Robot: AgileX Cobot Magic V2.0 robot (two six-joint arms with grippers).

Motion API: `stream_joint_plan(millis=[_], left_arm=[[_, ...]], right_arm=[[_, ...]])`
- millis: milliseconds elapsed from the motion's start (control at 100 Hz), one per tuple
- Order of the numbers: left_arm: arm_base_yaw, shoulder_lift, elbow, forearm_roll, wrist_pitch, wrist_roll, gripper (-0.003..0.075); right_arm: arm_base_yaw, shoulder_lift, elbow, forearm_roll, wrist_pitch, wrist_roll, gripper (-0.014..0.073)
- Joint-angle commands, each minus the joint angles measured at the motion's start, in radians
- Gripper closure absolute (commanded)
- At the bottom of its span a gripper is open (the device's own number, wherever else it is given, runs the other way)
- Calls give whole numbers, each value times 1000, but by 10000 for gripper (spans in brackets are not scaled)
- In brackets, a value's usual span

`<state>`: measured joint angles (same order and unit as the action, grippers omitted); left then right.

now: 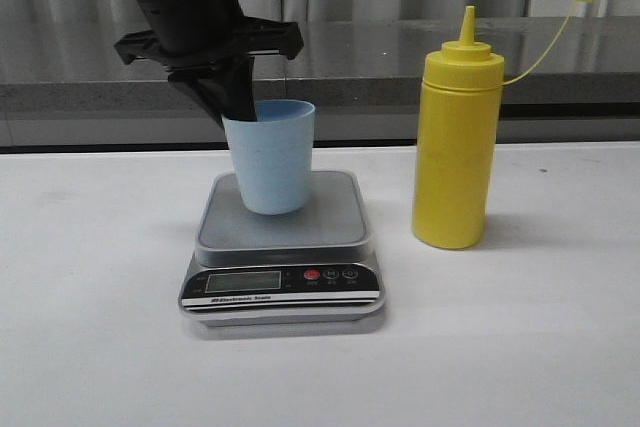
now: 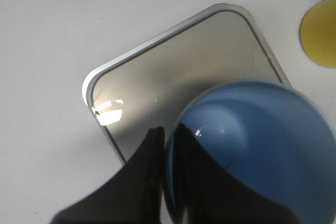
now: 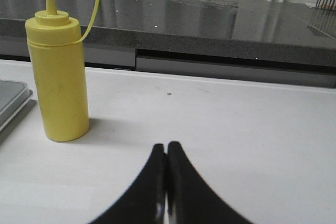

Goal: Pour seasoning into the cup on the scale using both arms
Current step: 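Carry the blue cup with the left gripper onto the scale, then open the left gripper and lift it away from the cup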

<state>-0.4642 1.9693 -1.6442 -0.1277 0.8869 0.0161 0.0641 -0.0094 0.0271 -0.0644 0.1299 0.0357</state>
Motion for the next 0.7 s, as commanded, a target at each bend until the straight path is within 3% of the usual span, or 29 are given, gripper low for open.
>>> stream_joint_plan(millis=[0,590,690], left_arm=[[-8,-44,-32,-8,-40,-4,740],[-8,-11,-32,-8,-28,-4,736],[-8,-11,-32,-10,-27,-4,672]], right_arm=[[-6,-21,-20,-2,-84,-3,660],[-6,-21,-20,-2,-84,-3,660],[-6,-21,-20,-2,-84,-3,660]])
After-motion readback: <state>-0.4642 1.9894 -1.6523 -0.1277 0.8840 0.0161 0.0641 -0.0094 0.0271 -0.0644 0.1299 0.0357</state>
